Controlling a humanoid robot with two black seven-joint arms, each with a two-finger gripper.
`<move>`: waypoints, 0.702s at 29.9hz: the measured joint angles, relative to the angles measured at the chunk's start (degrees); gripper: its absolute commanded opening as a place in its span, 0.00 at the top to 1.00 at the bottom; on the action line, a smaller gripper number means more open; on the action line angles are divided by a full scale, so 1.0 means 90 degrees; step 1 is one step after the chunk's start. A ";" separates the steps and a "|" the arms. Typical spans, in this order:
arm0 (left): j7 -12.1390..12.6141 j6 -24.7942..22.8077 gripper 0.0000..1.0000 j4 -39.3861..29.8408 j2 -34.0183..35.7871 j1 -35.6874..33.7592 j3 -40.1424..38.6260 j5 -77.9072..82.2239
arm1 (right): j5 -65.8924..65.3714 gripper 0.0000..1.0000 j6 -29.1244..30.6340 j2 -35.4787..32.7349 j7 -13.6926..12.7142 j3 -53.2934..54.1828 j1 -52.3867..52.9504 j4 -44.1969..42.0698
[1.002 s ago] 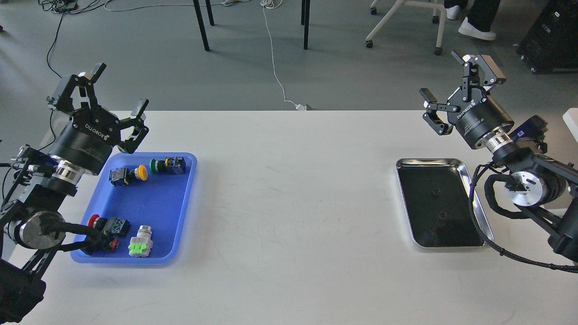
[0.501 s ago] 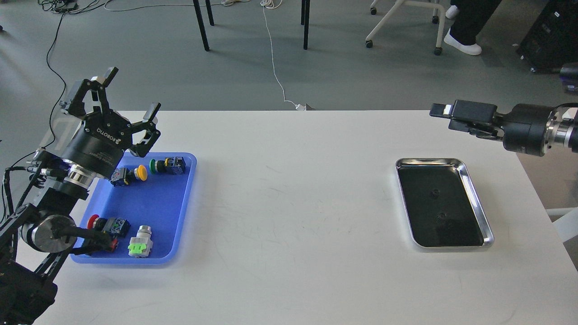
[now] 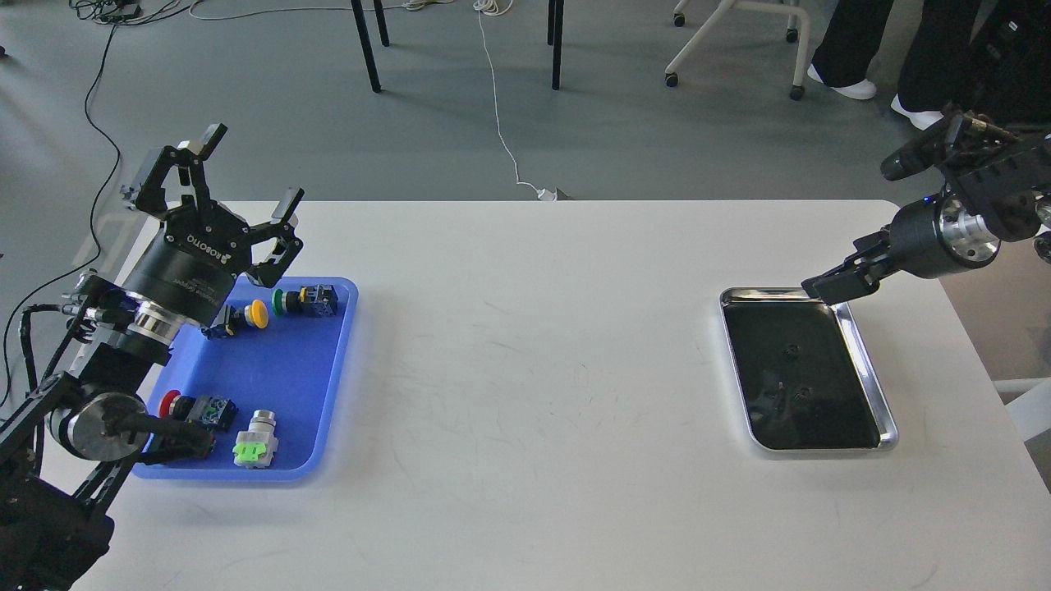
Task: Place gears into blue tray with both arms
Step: 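Reach the right gripper down into the metal tray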
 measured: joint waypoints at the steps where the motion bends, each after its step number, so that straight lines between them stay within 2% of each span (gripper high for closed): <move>1: -0.0002 0.0000 0.01 -0.0011 0.0009 0.0002 -0.0003 0.0000 | -0.0025 0.06 -0.0084 0.0131 -0.0001 -0.0150 0.0001 -0.0095; 9: -0.0005 0.0000 0.01 -0.0040 0.0032 0.0003 -0.0006 0.0000 | -0.0021 0.10 -0.0624 0.0772 -0.0001 -0.0975 -0.0125 -0.0532; 21: -0.0005 -0.0011 0.01 -0.0041 0.0041 0.0019 -0.0005 0.0000 | 0.0147 0.18 -0.0810 0.1071 -0.0003 -0.1040 -0.0726 -0.0753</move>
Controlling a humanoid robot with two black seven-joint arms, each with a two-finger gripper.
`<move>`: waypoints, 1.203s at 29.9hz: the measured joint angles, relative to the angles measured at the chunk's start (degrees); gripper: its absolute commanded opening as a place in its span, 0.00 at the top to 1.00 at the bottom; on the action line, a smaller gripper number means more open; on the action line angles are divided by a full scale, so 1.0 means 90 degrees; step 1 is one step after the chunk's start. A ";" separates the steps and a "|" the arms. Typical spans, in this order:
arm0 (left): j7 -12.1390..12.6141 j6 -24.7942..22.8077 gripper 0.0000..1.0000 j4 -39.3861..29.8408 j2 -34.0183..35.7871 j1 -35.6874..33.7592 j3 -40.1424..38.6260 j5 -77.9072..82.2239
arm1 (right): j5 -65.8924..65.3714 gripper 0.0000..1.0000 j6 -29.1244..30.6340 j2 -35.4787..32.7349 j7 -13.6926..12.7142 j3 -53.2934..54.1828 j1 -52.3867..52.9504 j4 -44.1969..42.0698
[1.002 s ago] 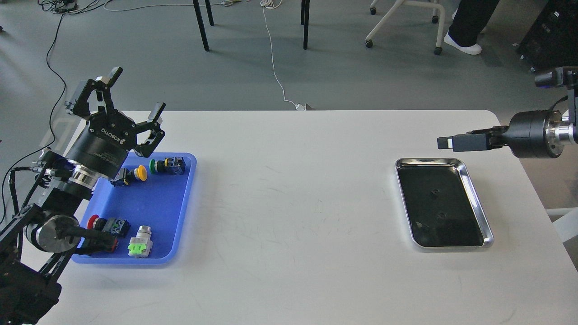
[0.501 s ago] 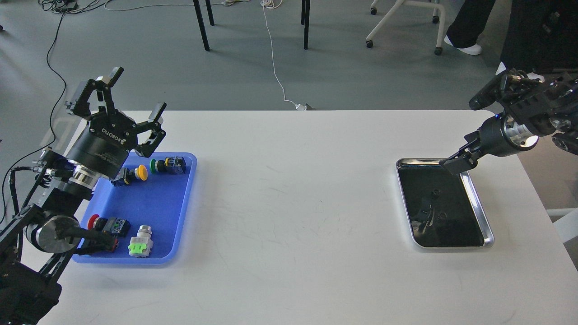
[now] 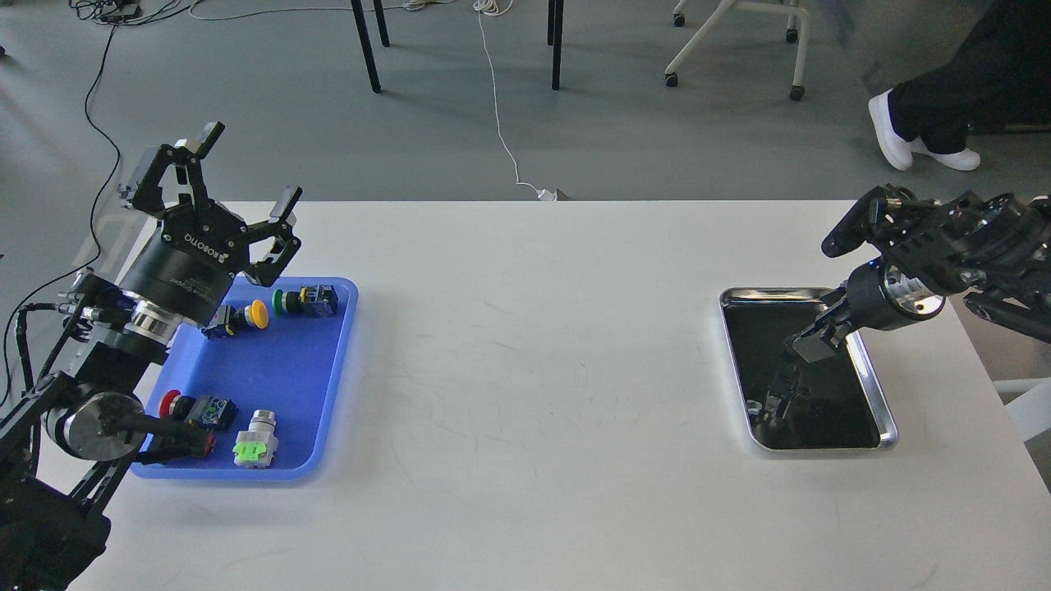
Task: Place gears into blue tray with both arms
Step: 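Reach the right gripper down into the metal tray, then grasp a small black part on the metal tray with the right gripper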
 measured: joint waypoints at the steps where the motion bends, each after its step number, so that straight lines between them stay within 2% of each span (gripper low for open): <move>1: 0.0000 0.0000 0.01 0.0000 0.0000 0.0002 0.0002 0.0000 | 0.0011 0.19 -0.0008 0.0026 0.0000 0.0000 -0.0046 -0.0038; 12: 0.0000 -0.0086 0.01 0.0000 0.0000 0.0039 0.0010 0.0000 | 0.0049 0.24 -0.0062 0.0250 0.0000 0.0007 -0.0372 -0.0411; 20: 0.0000 -0.0087 0.01 0.0000 0.0009 0.0083 0.0010 0.0000 | 0.0188 0.30 -0.0062 0.0348 0.0000 0.0007 -0.0518 -0.0484; 36: 0.0015 -0.0089 0.01 -0.0007 0.0027 0.0092 0.0028 0.0000 | 0.0282 0.33 -0.0073 0.0464 0.0000 0.0053 -0.0748 -0.0694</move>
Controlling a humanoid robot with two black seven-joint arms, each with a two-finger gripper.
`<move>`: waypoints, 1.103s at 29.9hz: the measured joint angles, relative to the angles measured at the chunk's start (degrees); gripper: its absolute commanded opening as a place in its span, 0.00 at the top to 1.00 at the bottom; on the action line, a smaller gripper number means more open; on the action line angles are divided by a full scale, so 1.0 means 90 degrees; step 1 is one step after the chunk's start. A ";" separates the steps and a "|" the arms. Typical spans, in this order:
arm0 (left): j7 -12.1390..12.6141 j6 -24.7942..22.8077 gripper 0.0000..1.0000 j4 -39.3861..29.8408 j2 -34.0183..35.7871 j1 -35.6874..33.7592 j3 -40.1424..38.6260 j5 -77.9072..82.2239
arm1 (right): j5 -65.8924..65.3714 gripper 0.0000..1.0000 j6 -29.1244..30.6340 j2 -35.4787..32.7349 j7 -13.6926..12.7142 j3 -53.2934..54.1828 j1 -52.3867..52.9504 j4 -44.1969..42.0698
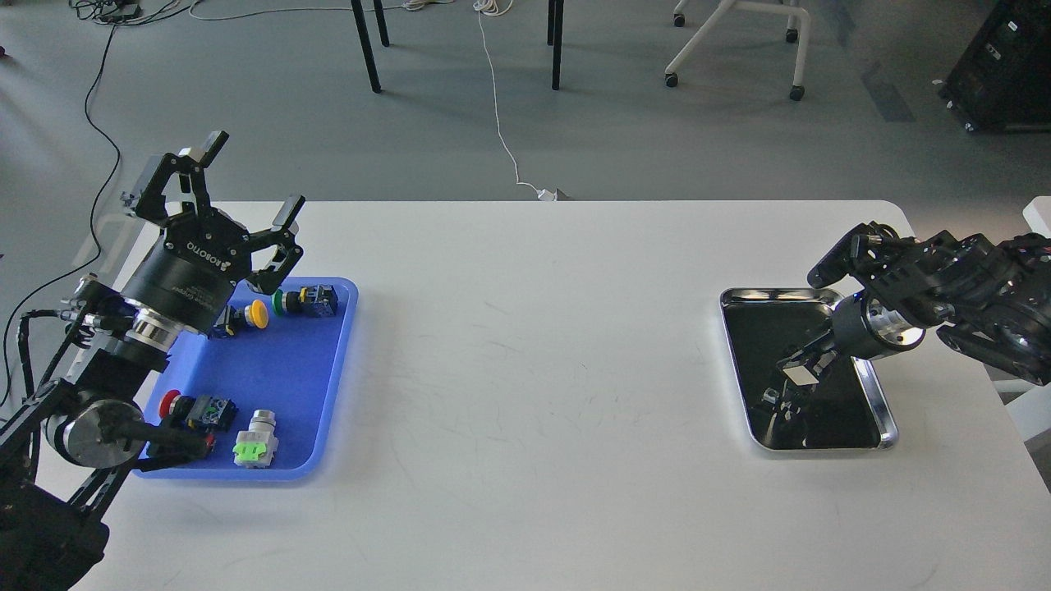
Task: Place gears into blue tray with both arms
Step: 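Grasp a small black part on the metal tray with the right gripper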
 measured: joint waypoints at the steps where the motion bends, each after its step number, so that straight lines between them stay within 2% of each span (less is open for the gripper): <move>1: 0.0002 -0.0001 0.01 0.0000 0.0001 0.0000 0.0000 0.0000 | 0.0023 0.33 0.0000 0.0008 0.0000 0.0001 -0.0001 -0.0003; 24: 0.0021 0.0002 0.01 0.0003 -0.0035 0.0000 0.0001 0.0008 | 0.0291 0.34 -0.0059 0.0198 0.0000 -0.0056 -0.0007 -0.0178; 27: 0.0024 0.0002 0.01 0.0003 -0.0044 0.0000 0.0001 0.0010 | 0.0292 0.41 -0.0058 0.0200 0.0000 -0.0056 -0.0025 -0.0178; 33: 0.0024 0.0002 0.01 0.0003 -0.0027 0.0000 0.0001 0.0010 | 0.0292 0.46 -0.0056 0.0208 0.0000 -0.0065 -0.0034 -0.0179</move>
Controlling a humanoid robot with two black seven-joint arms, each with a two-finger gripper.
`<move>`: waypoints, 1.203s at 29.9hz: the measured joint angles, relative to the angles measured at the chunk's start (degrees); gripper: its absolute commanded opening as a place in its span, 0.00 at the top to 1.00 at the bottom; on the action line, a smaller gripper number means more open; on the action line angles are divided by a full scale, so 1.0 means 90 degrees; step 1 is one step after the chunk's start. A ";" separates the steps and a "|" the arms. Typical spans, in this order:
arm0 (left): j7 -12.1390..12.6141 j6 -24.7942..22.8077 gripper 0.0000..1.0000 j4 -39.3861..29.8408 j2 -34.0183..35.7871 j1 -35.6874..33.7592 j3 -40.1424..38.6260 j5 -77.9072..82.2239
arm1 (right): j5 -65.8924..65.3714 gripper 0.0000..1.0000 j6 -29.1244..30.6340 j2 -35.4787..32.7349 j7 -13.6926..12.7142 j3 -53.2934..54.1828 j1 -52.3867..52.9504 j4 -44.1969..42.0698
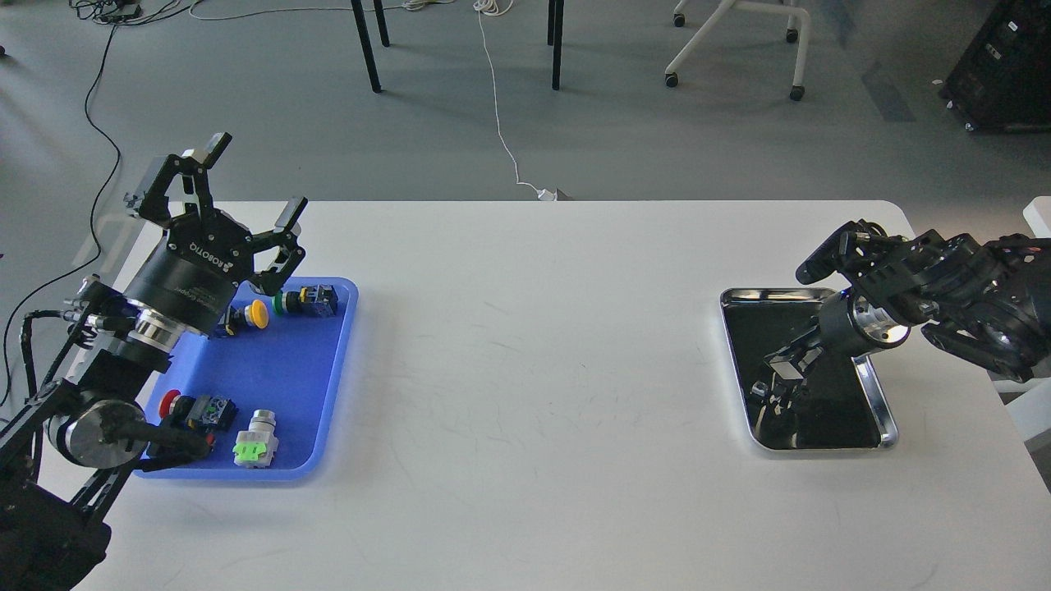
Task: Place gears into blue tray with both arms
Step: 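Grasp a small black part on the metal tray with the right gripper, then carry the black part to the table center and release it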
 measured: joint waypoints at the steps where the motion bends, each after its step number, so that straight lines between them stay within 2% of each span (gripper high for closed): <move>1: 0.0000 0.0000 0.01 0.0000 0.0005 0.0000 0.0000 0.0000 | 0.0000 0.47 0.0003 -0.0006 0.0000 -0.0004 -0.0003 0.0000; 7: 0.0007 0.0000 0.01 -0.0003 0.0005 -0.0001 0.0000 0.0000 | 0.0000 0.55 0.0008 -0.0040 0.0000 -0.0011 -0.0004 0.0006; 12: 0.0009 -0.0001 0.01 -0.0005 0.0001 -0.0008 0.0000 0.0000 | 0.0000 0.69 0.0023 -0.0045 0.0000 -0.0011 -0.0004 0.0010; 19: 0.0010 -0.0006 0.01 -0.0006 -0.0008 -0.0010 0.0000 0.0000 | 0.0002 0.80 0.0027 -0.0045 0.0002 -0.0016 -0.0004 0.0026; 30: 0.0020 -0.0010 0.01 -0.0057 0.0001 -0.0020 0.0000 0.0000 | 0.0000 0.82 0.0033 -0.0133 -0.0001 -0.0007 0.0031 0.0102; 36: 0.0022 -0.0001 0.01 -0.0120 -0.0014 -0.0020 0.0009 0.0000 | 0.0220 0.82 0.0031 -0.0228 -0.0001 0.0073 0.0461 0.0369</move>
